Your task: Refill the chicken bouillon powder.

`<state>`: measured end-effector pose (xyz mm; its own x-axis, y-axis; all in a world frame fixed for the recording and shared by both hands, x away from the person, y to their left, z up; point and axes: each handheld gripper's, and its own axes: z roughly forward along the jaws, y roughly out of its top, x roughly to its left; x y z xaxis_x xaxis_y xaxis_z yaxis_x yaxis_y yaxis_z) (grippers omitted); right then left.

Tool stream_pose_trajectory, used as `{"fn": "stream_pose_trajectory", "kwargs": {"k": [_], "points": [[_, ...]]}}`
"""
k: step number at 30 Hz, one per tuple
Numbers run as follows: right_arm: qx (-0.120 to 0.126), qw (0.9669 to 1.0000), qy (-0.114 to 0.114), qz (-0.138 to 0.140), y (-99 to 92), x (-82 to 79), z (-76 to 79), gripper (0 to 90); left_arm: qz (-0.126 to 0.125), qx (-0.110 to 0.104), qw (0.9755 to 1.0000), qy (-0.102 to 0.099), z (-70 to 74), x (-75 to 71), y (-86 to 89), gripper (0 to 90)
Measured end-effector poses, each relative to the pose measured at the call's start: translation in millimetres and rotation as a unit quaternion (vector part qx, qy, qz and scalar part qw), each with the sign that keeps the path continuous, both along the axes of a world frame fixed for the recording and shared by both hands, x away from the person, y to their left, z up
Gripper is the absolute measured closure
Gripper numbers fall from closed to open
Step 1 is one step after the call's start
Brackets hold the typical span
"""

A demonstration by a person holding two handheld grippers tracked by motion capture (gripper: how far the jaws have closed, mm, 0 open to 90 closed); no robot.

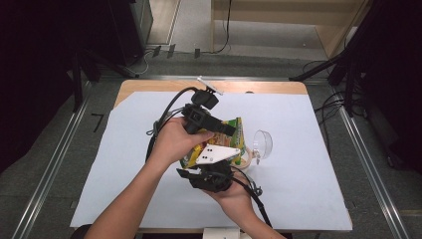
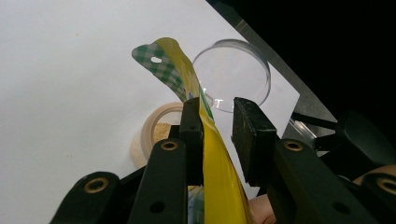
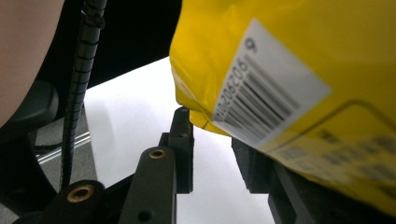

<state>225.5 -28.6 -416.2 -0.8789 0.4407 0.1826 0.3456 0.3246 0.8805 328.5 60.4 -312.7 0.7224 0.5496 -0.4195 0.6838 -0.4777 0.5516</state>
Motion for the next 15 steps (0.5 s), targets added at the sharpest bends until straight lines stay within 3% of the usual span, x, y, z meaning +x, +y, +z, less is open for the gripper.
{"fn": "stream_pose_trajectory", "kwargs": {"k": [7,11,15], "points": [[-0.002,1.0000,0.005,0.001,2.5,10.1,0.2,70.7,0.009,-0.004,0.9999,-0.001,-0.4,6.6,4.4,74.5],[-0.001,1.0000,0.003,0.006,4.7,9.2,-2.2,70.8,0.009,-0.011,0.9998,0.010,-4.1,6.8,7.8,74.4],[-0.001,1.0000,0.003,0.006,5.2,7.5,-4.3,71.0,0.008,-0.007,0.9999,0.007,-4.9,5.0,7.2,74.6]]}}
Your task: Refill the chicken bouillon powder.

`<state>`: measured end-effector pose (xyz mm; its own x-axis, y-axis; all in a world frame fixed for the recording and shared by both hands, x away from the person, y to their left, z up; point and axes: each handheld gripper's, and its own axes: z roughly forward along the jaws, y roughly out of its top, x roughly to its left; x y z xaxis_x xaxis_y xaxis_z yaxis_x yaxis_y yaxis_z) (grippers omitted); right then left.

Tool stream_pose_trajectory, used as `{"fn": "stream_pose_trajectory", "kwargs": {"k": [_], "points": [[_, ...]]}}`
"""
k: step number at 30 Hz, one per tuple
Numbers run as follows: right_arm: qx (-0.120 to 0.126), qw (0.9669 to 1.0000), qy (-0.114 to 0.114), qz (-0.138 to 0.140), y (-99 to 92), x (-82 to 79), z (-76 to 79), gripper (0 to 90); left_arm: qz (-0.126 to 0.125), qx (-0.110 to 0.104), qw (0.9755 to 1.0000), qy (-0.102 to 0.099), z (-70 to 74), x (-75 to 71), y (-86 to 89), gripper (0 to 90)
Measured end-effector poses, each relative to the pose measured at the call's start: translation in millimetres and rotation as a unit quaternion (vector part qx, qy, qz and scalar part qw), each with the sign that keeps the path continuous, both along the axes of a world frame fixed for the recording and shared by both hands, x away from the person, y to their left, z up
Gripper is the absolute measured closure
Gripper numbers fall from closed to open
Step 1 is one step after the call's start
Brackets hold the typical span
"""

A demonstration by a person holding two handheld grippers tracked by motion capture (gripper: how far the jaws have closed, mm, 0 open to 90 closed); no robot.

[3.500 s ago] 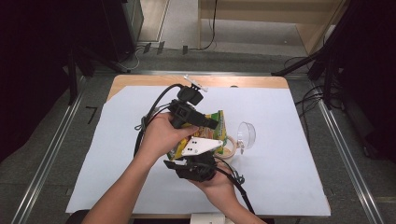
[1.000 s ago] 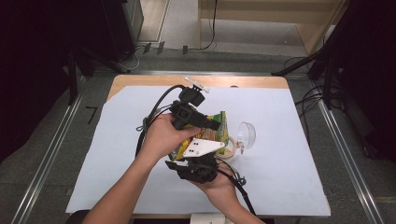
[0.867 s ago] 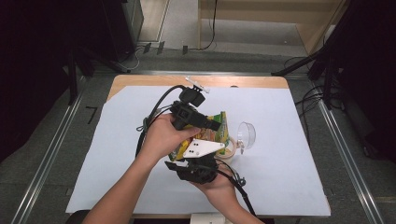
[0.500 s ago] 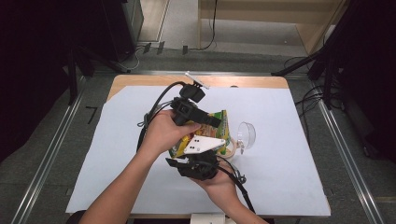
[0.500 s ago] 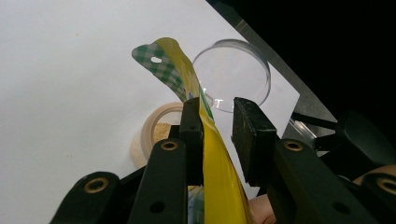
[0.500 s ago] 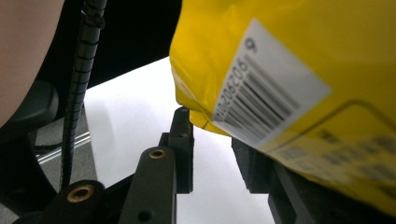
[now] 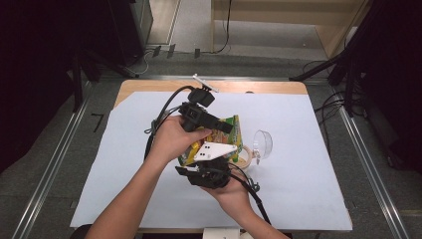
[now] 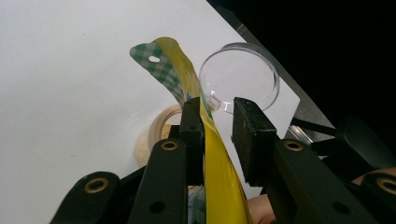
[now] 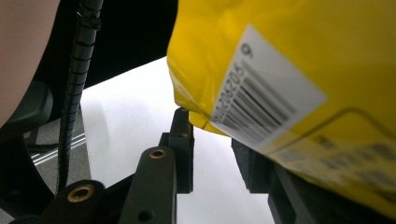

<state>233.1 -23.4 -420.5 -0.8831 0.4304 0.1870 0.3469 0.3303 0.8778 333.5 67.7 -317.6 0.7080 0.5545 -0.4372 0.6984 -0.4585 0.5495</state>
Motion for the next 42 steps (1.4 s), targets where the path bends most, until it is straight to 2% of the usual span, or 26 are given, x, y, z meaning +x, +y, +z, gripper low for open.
{"fn": "stream_pose_trajectory", "kwargs": {"k": [6,12,18,33,42], "points": [[0.000,1.0000,0.009,0.002,-1.5,-1.2,2.0,70.9,-0.001,0.002,1.0000,-0.005,1.7,-2.6,-1.4,74.2],[-0.001,1.0000,0.005,0.007,-0.8,-4.1,6.2,70.7,-0.007,-0.010,0.9999,0.000,5.2,-5.0,1.4,73.5],[0.001,0.9998,0.014,0.011,-0.3,-5.3,4.9,70.7,-0.007,0.000,1.0000,0.001,3.2,-6.7,-1.0,73.6],[0.001,0.9998,0.018,0.012,-0.8,-6.6,4.7,70.7,-0.009,-0.001,0.9999,0.008,2.4,-7.4,-2.0,72.6],[0.004,0.9998,0.015,0.011,-1.6,-8.4,5.4,71.0,-0.010,0.002,1.0000,-0.001,5.6,-12.0,-5.0,72.0]]}}
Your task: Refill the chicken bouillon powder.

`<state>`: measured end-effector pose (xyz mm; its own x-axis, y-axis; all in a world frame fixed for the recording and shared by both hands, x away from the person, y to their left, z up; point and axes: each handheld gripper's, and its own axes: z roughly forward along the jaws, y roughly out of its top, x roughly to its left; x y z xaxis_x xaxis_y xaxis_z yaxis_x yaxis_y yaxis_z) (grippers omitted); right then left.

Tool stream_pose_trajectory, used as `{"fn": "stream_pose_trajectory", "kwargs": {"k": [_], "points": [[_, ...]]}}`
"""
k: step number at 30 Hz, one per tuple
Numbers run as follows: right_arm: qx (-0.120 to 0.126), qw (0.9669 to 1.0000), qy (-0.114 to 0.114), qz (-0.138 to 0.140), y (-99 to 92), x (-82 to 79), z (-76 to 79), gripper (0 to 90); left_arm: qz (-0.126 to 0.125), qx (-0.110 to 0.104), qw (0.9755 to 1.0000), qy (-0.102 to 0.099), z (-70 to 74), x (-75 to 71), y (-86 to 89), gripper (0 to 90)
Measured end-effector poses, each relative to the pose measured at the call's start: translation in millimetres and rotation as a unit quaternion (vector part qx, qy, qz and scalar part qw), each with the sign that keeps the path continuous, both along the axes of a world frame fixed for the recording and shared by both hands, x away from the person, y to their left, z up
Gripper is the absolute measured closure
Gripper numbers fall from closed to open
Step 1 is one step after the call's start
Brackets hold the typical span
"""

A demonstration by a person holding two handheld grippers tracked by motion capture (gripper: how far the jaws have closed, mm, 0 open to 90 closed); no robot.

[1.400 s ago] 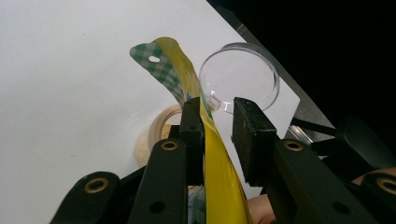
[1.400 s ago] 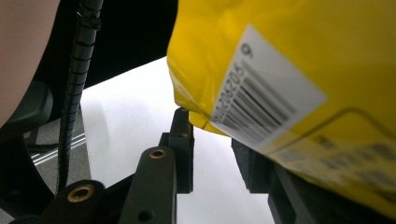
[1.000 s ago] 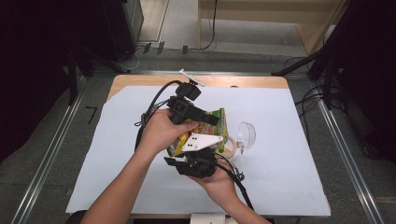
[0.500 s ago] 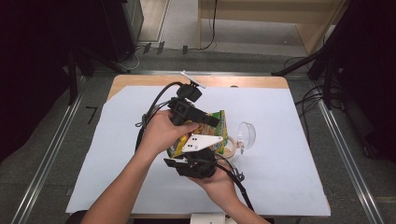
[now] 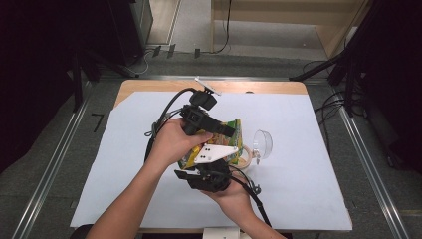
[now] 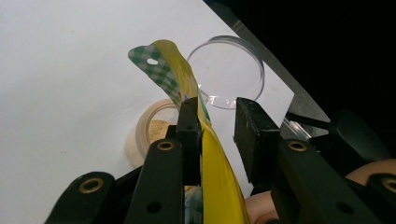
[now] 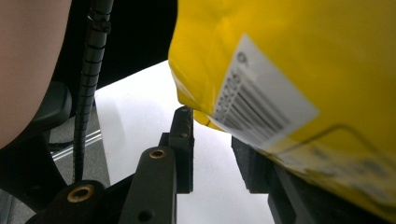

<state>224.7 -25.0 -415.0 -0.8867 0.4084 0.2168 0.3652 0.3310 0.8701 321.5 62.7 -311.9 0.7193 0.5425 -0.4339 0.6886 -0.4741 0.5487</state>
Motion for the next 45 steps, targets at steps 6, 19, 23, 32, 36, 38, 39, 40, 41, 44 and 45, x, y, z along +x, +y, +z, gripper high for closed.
{"fn": "stream_pose_trajectory", "kwargs": {"k": [6,19,23,32,36,38,39,40,41,44,45], "points": [[0.000,1.0000,-0.009,0.000,0.2,0.3,-1.9,71.3,-0.001,0.004,1.0000,0.000,-0.7,-0.6,-1.4,72.6],[-0.010,0.9999,-0.006,-0.001,-0.7,0.5,2.9,72.2,0.007,-0.002,0.9999,0.007,-1.9,4.0,2.6,72.5],[-0.015,0.9998,-0.012,-0.001,-0.9,1.1,2.5,72.6,0.009,0.000,0.9999,0.009,-2.6,4.4,2.8,72.4],[-0.016,0.9997,-0.020,-0.001,-1.2,1.5,0.4,72.8,0.010,-0.001,0.9999,0.007,-3.3,3.7,2.3,71.7],[-0.022,0.9996,-0.020,-0.002,-1.6,2.1,-0.9,72.7,0.010,-0.001,0.9999,0.009,-4.2,4.3,2.4,71.7],[-0.021,0.9996,-0.019,-0.001,-1.4,2.0,-0.8,72.7,0.012,-0.003,0.9999,0.012,-4.4,5.0,3.0,71.7],[-0.021,0.9996,-0.019,-0.001,-1.5,2.0,-0.6,72.7,0.011,-0.004,0.9998,0.013,-4.4,5.2,3.5,71.6],[-0.021,0.9996,-0.019,0.000,-1.5,2.0,-0.5,72.6,0.011,-0.004,0.9998,0.013,-4.2,5.3,3.9,71.3],[-0.022,0.9995,-0.021,-0.001,-1.7,2.1,-0.4,72.5,0.011,-0.004,0.9999,0.013,-4.0,5.4,4.2,71.2],[-0.021,0.9995,-0.023,-0.002,-2.1,2.2,-0.1,72.5,0.011,-0.004,0.9999,0.012,-4.0,5.1,4.1,71.3],[-0.020,0.9995,-0.022,-0.002,-2.1,2.0,0.0,72.5,0.012,-0.004,0.9998,0.012,-4.0,4.8,3.7,71.4]]}}
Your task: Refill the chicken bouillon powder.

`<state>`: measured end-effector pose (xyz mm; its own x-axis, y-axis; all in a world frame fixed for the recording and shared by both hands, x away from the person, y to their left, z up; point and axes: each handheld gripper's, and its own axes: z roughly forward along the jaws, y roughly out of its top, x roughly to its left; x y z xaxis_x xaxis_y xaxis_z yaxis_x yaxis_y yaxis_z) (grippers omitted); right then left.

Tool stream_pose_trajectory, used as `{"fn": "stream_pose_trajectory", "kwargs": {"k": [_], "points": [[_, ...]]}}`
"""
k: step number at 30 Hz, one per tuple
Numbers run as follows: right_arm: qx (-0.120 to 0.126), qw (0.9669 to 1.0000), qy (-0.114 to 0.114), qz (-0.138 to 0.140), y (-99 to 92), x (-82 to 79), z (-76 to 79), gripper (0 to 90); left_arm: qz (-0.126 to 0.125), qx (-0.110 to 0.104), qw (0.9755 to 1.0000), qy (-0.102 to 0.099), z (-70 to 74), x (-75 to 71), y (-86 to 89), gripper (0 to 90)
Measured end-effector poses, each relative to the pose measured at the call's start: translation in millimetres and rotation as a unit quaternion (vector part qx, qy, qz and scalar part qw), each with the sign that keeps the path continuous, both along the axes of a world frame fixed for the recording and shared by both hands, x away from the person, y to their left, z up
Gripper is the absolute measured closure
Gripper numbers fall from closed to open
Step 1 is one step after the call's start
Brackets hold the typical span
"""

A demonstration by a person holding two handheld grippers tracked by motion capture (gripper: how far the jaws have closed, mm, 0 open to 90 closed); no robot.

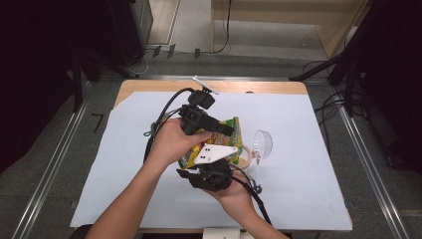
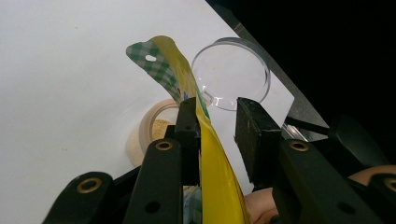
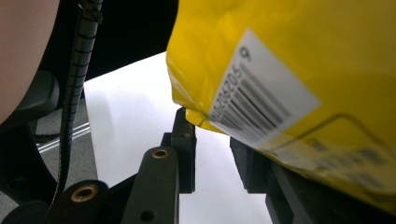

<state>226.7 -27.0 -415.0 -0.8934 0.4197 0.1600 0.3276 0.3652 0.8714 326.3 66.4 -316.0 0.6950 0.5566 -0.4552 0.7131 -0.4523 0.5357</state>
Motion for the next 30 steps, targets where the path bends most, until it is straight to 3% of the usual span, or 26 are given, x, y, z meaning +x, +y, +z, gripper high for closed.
{"fn": "stream_pose_trajectory", "kwargs": {"k": [12,18,21,23,30], "points": [[0.003,0.9999,0.010,0.001,-0.8,-1.6,0.7,72.4,0.001,0.004,1.0000,-0.001,-0.3,-0.4,-1.1,71.9],[-0.004,1.0000,0.000,0.001,-3.6,-2.2,2.7,72.6,0.008,0.010,0.9999,-0.008,-0.1,-0.7,-0.4,71.8],[-0.005,1.0000,-0.006,-0.002,-4.8,-2.2,3.0,74.1,-0.008,-0.007,0.9999,0.005,1.1,-0.7,0.2,73.5],[-0.004,0.9999,-0.014,-0.006,-4.4,-3.4,2.3,74.4,-0.006,-0.003,1.0000,-0.001,2.4,-2.7,-1.1,73.6],[0.001,1.0000,0.000,-0.004,-4.8,-1.9,0.5,74.2,0.000,0.004,1.0000,-0.002,-0.1,-1.4,-2.1,73.1]]}}
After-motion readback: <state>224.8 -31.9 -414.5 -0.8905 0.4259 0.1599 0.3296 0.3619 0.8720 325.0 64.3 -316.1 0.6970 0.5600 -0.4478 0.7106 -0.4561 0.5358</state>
